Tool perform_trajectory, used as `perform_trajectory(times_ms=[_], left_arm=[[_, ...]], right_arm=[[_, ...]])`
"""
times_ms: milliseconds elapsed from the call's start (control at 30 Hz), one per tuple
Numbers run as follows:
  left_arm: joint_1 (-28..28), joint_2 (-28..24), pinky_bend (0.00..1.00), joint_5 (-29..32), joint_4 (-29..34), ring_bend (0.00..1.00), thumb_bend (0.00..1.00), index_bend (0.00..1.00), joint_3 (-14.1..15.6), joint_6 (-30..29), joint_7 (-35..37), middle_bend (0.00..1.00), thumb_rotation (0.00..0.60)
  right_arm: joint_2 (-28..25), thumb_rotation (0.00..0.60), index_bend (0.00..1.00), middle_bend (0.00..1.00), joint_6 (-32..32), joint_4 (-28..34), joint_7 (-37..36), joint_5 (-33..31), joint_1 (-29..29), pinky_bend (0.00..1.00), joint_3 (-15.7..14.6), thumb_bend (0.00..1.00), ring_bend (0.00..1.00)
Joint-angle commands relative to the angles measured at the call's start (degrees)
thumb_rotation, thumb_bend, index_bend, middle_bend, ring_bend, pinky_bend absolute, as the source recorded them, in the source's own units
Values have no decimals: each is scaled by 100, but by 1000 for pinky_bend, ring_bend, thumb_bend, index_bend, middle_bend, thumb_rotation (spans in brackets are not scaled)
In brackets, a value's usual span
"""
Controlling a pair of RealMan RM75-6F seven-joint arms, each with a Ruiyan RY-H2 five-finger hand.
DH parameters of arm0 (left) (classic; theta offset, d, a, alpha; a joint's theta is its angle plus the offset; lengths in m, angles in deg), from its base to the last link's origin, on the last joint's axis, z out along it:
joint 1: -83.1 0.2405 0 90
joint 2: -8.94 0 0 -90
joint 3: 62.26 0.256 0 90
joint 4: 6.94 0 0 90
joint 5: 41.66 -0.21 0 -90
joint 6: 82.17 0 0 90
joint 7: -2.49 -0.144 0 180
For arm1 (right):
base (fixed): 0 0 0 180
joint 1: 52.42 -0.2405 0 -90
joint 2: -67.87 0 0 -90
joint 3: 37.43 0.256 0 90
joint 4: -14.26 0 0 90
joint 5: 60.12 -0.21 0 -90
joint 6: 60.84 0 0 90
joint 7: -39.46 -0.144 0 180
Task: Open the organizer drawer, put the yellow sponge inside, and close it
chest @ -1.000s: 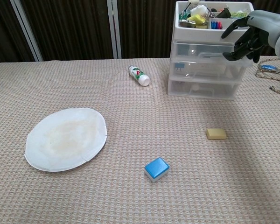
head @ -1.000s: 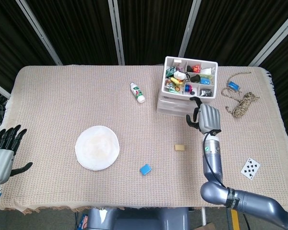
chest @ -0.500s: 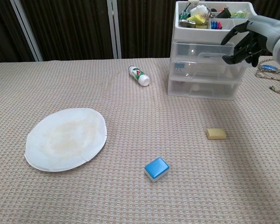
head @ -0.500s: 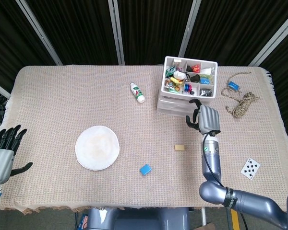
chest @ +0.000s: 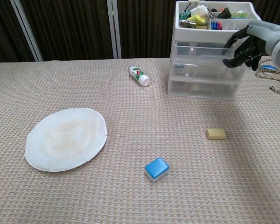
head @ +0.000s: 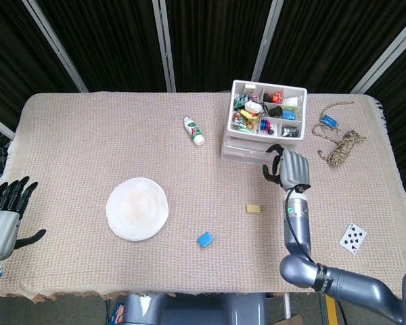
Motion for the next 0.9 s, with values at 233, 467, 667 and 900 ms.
perform_trajectory(times_ms=[233,467,667,900], left_arm=[[1,-1,0,-14,-2,0,111,59,5,-6,1,0,600],[2,7,0,-16,-6,0,113,58,4,-12,-20,0,600],[6,11,0,-33,-11,0,113,59,6,-29,-33,0,600],[11,19,0,-34,-10,0,113,59,1,-47,-54,0,600]], right_arm=[[-112,600,432,754,-93,290,-2,35,109,682,-53,324,734],[-279,600,437,754,-223,669,-81,211,318,682,-214,324,734],[-402,600,438,754,-362,1006,-180,464,533,682,-429,324,734],[-509,600,436,754,-482,1308,-262,691,734,682,-610,323,734]])
